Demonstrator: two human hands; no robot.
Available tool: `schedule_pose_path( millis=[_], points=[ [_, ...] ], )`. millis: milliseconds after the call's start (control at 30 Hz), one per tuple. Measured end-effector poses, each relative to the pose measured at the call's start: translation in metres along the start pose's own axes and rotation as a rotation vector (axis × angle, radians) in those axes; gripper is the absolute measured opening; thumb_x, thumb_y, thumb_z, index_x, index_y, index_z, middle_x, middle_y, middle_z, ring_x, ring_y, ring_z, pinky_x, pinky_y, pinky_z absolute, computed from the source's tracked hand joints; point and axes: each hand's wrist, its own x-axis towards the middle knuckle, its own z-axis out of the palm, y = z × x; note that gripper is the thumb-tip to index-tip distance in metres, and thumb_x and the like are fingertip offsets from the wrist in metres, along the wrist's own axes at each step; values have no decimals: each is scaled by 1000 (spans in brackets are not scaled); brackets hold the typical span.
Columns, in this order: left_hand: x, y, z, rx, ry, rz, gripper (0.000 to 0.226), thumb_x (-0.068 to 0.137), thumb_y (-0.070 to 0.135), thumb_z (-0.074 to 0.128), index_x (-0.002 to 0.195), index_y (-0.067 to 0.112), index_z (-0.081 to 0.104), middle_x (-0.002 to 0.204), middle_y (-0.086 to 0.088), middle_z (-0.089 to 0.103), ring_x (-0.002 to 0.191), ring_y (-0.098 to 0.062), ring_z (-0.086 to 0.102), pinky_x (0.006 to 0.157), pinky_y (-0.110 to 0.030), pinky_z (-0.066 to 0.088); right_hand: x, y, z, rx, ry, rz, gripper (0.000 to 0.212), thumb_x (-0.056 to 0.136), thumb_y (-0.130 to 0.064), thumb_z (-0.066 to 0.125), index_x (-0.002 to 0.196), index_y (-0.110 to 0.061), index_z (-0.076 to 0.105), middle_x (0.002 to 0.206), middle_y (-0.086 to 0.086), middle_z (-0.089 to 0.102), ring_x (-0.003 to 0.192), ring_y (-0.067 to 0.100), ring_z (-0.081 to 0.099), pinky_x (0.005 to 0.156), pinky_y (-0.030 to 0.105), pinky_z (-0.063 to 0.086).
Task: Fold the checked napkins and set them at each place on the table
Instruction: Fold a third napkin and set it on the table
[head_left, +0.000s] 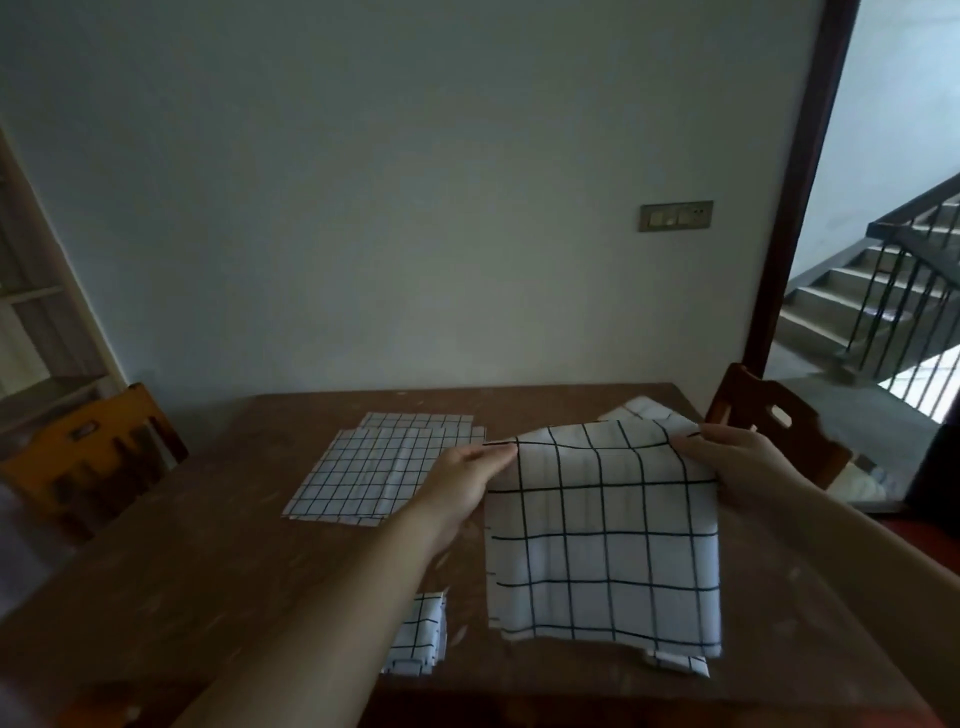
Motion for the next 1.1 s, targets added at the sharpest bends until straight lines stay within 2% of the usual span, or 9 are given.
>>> schedule_pose_path(
  millis=[133,267,333,467,633,700,800,900,1100],
  points=[
    [1,-3,7,-35,48,49,22,92,36,60,81,20,72,98,-1,73,100,-15,63,74,-25,42,-13,1,-7,29,-19,-35,12,83,-27,71,92,-20,75,96,13,73,93,30,70,86,46,56],
    [5,-23,7,-5,-42,28,28,91,42,59,86,21,77,108,1,74,112,-18,63,101,-39,44,-8,21,-9,66,-66,210,62,63,-61,79,103,-14,74,101,13,74,97,29,71,93,48,53],
    [7,-39,6,25,-24,3,31,92,44,58,87,20,77,106,0,75,110,-18,65,106,-45,41,-6,33,-1,44,-18,191,51,74,-51,75,109,-13,72,103,14,73,97,30,70,92,52,53],
    [8,-63,7,20,67,-8,28,98,38,52,94,21,74,93,6,75,94,-12,68,86,-29,50,-9,44,12,84,3,78,22,88,-35,64,97,-17,73,106,19,70,94,32,68,87,51,55],
    [11,-73,-3,107,96,87,35,101,35,46,91,13,72,89,-10,72,85,-20,66,73,-23,46,-2,42,16,237,-300,260,63,94,-56,40,104,0,69,106,22,70,93,34,69,78,43,56],
    [13,-76,-7,140,83,99,37,100,36,48,93,7,69,86,-19,65,81,-28,62,73,-27,43,6,45,28,128,-163,253,54,93,-45,53,109,4,64,100,19,70,89,32,69,80,44,55],
    [14,-79,-9,167,101,121,28,99,35,50,89,17,69,82,-4,63,79,-16,58,69,-21,42,12,41,36,87,-3,95,29,94,-24,58,113,-4,65,91,12,73,91,32,69,85,49,54],
    [14,-75,-9,186,144,156,19,99,35,50,89,34,66,83,13,69,75,4,63,65,-10,45,9,29,33,242,-40,61,18,93,-23,57,101,-10,67,97,15,71,91,34,68,84,53,54],
    [21,-75,-9,151,240,168,43,100,36,47,75,2,58,56,1,41,48,-7,36,53,-22,31,0,45,25,-25,-196,188,35,82,-3,66,116,-10,63,103,16,72,96,39,69,93,60,50]
  ],
)
